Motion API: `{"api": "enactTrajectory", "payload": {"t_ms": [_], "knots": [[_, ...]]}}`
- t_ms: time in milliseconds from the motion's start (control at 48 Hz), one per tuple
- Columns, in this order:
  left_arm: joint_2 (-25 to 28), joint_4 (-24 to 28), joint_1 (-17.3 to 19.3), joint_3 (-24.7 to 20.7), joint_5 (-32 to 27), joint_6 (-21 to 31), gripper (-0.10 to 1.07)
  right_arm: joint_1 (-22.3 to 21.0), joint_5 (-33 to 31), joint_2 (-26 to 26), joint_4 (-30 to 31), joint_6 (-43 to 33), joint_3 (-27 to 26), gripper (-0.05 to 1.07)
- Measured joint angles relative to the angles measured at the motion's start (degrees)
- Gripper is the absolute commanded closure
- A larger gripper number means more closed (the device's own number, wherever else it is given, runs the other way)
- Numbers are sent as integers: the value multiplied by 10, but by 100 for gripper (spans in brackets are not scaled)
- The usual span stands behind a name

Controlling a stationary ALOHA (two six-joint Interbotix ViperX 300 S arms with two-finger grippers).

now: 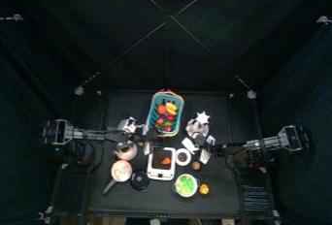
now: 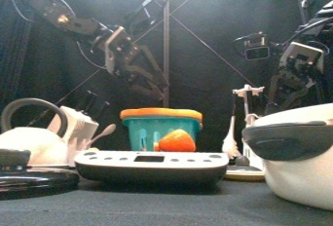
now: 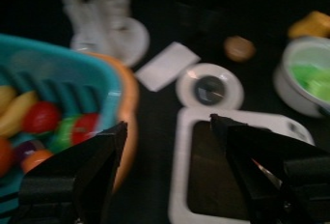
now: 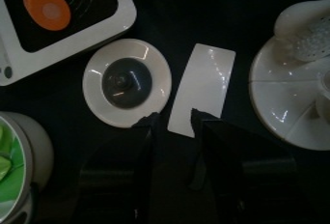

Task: Grab carrot bottom

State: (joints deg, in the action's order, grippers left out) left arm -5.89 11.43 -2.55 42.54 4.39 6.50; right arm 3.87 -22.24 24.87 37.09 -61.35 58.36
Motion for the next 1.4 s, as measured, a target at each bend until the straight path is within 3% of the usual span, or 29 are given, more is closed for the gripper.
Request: {"api": "enactTrajectory", "payload": {"t_ms": [312,458,958,1396], "knots": [[41,-123,-17,-2,4,-2,-3,0,1,-5,0,-4,-4,30],[77,-155,-17,-12,11,-2,-3,3,1,-11,0,-4,-5,30],[153,-160,-18,-44,57,-2,-3,2,0,-12,0,-3,-5,30],[176,-160,-17,-54,60,-4,3,3,1,-14,0,-4,-5,30]]}}
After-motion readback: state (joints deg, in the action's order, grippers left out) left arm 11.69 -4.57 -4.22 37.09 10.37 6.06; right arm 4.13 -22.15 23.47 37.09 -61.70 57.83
